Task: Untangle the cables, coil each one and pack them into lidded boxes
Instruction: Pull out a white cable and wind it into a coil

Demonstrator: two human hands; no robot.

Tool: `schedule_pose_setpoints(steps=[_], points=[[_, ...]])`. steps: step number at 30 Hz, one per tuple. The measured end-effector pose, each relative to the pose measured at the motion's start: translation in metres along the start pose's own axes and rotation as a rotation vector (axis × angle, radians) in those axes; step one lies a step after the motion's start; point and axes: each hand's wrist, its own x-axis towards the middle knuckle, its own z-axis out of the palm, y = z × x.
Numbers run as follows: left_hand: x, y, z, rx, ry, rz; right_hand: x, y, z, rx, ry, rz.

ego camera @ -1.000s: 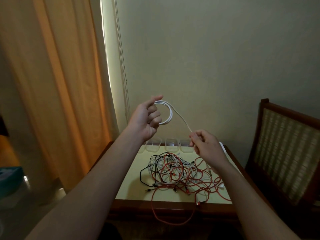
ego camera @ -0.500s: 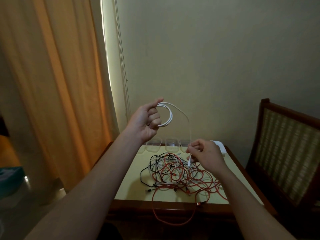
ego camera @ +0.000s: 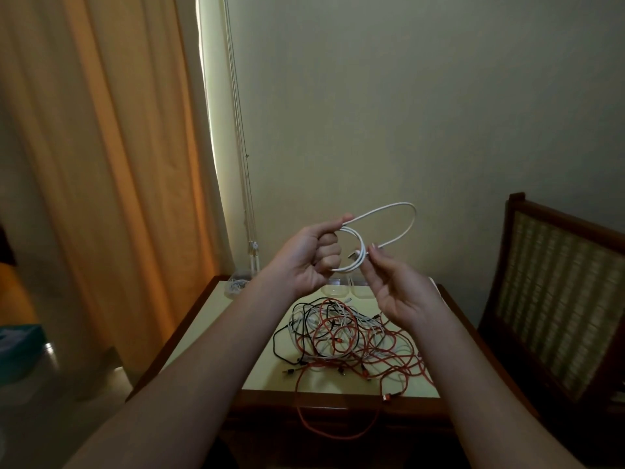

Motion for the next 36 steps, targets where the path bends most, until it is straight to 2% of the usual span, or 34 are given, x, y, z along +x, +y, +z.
schedule_pose_setpoints(steps=[2, 5, 9, 11, 15, 19, 21, 25, 30, 36], points=[[0.001, -0.002, 0.001, 0.081, 0.025, 0.033, -0.004, 0.001, 0.003, 0.002, -0.04, 0.104], [0.003, -0.004, -0.001, 0.228, 0.066, 0.125, -0.009, 0.0, 0.008, -0.189, -0.092, 0.229], [0.006, -0.005, -0.005, 0.35, 0.127, 0.235, -0.011, -0.004, 0.014, -0.297, -0.202, 0.236], [0.005, -0.005, -0.005, 0.408, 0.128, 0.28, -0.013, -0.002, 0.018, -0.381, -0.229, 0.15], [0.003, 0.001, -0.002, 0.504, 0.105, 0.346, -0.015, 0.001, 0.017, -0.672, -0.249, -0.145], [0.002, 0.006, -0.001, 0.542, 0.069, 0.399, -0.02, -0.002, 0.011, -1.069, -0.183, -0.444], [0.002, 0.008, -0.002, 0.518, 0.055, 0.416, -0.019, -0.002, 0.005, -1.074, -0.14, -0.533], [-0.002, 0.016, 0.001, 0.475, 0.047, 0.438, -0.007, -0.003, -0.018, -1.037, 0.046, -0.607], [-0.006, 0.022, 0.011, 0.429, -0.006, 0.432, 0.016, 0.004, -0.061, -1.384, 0.249, -0.679], [-0.012, 0.029, 0.022, 0.529, -0.072, 0.376, 0.024, 0.013, -0.109, -1.474, 0.389, -0.701]])
